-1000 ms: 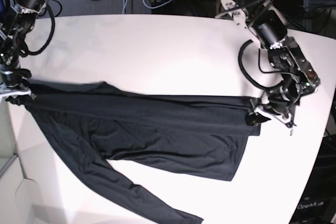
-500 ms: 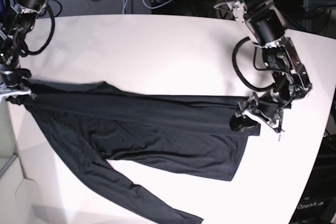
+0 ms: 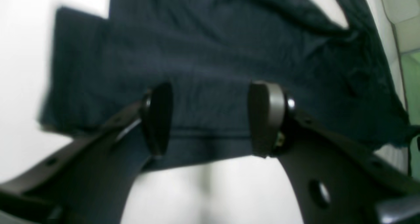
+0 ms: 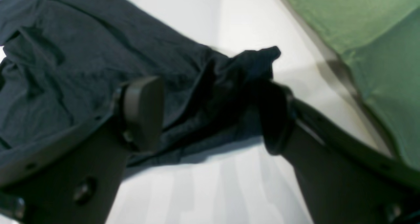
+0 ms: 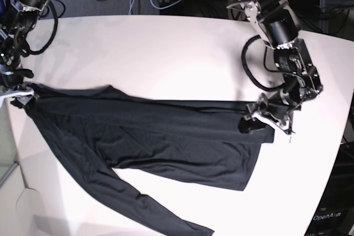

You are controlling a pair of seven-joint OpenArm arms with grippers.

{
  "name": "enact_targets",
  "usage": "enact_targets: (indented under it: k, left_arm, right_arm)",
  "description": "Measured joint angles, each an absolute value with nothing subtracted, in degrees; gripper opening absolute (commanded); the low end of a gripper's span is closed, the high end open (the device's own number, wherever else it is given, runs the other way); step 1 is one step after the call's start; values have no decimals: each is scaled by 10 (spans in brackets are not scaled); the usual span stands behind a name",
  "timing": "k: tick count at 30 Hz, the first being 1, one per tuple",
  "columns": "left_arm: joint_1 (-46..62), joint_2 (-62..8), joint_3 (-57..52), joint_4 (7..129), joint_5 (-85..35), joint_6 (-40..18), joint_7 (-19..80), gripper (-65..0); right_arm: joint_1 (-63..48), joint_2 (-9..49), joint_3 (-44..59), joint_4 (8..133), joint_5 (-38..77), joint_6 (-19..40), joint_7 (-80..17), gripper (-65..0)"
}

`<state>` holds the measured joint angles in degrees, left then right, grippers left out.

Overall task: Fold the T-shirt properly
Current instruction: 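Lower the held shirt edge with both grippers onto the shirt body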

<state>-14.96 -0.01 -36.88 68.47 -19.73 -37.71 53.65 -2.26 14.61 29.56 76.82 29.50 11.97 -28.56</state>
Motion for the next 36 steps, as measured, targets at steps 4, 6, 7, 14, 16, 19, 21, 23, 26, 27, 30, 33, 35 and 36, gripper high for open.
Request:
enact_targets:
  k: [4,6,7,14,16,19,21,23,26,27,30,33,35,36]
  left_arm:
    - [-149,0,-369,676,-198,-377,505,-298]
    - [-149,0,-368,676,-198,-377,503,-298]
    - [-149,0,-368,676,-197,-377,503,-298]
    - [-149,0,-366,676,-198,-377,503,-298]
    - [-149,-3,-351,676,-197,-377,503,-302]
    - [-149,-13,-319,676,-197,-377,488,-389]
    - [-149,-14,-310,676,-198,-377,482,-496]
    - [-149,-13,-306,676,-197,-377,486,-585]
    - [-150,-22,-305,664,-201,-379,486,-634]
    - [-152,-28,-305,653,-200,-379,483,-634]
    - [-154,-42,-306,601,-197,-377,474,-635]
    - [-155,-50,-306,562,-197,-380,450,-635]
    - [-163,-54,-306,545,-186,-381,438,-635]
    - [-165,-54,-306,544,-173,-381,430,-635]
  right_arm:
    - [-25,153,296,787,295,120,-287,-212]
    - [-30,154,294,807,296,120,-285,-212]
    - [-34,153,294,819,297,120,-286,-212]
    - [-35,152,238,834,296,120,-284,-255]
    - [-32,150,223,830,300,120,-284,-371]
    - [-27,152,208,809,296,119,-284,-606]
    - [-18,153,198,785,300,120,-281,-650]
    - [-11,152,197,762,298,119,-285,-640]
    - [-8,156,198,742,295,120,-283,-647]
    - [-6,156,198,733,297,120,-281,-647]
    - [-5,162,196,714,295,120,-285,-647]
    - [-3,165,191,711,297,120,-281,-647]
    - [-3,165,191,708,297,120,-280,-647]
    - [-3,165,191,708,297,120,-281,-647]
